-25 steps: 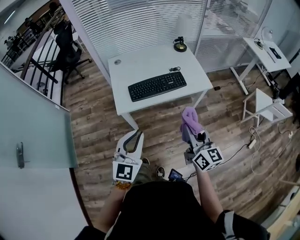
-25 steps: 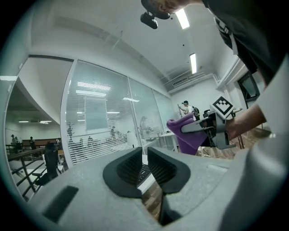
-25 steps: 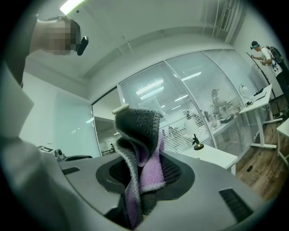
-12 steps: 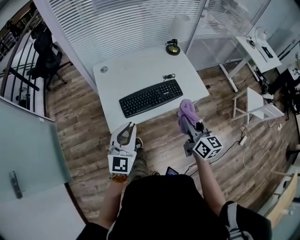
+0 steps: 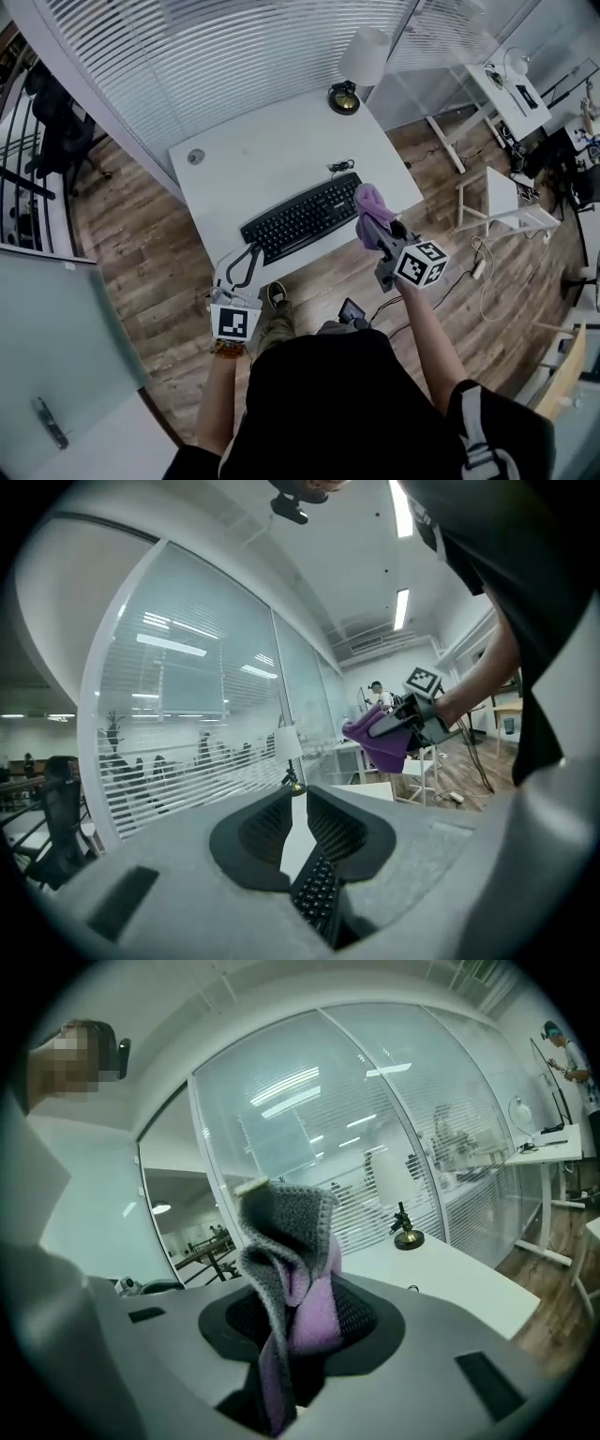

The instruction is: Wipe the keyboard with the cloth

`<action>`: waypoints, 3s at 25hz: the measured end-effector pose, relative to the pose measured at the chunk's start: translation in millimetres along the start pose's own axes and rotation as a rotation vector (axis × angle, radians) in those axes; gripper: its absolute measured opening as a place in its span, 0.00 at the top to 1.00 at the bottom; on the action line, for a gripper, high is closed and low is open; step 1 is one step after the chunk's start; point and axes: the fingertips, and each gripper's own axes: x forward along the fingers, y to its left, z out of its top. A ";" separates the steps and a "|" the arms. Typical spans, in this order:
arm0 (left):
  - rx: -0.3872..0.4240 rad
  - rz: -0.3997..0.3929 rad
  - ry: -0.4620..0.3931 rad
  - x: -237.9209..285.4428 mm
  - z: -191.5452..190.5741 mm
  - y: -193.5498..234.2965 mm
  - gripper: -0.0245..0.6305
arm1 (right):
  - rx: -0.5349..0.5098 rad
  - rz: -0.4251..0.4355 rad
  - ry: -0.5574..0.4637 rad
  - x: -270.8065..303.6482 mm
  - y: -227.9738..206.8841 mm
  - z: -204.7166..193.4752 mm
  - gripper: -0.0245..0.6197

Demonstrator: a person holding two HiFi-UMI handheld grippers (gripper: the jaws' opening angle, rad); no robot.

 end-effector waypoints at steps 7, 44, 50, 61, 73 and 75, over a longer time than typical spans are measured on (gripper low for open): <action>-0.002 -0.110 0.083 22.2 -60.1 18.9 0.83 | -0.046 -0.093 0.212 54.2 -64.6 -24.5 0.76; -0.102 -0.500 0.540 41.7 -282.4 -33.9 0.40 | -0.093 -0.183 0.676 164.7 -259.6 -138.5 0.78; -0.091 -0.536 0.528 39.1 -284.2 -34.7 0.39 | -0.069 -0.192 0.661 166.4 -255.0 -142.4 0.78; -0.033 -0.570 0.540 39.6 -286.6 -36.7 0.36 | -0.066 -0.179 0.689 170.2 -242.0 -150.2 0.79; 0.019 -0.534 0.536 42.2 -289.8 -37.0 0.36 | -0.053 -0.163 0.690 175.4 -225.7 -157.8 0.79; 0.022 -0.533 0.534 41.9 -289.0 -37.0 0.36 | -0.050 -0.174 0.685 174.3 -224.6 -157.7 0.79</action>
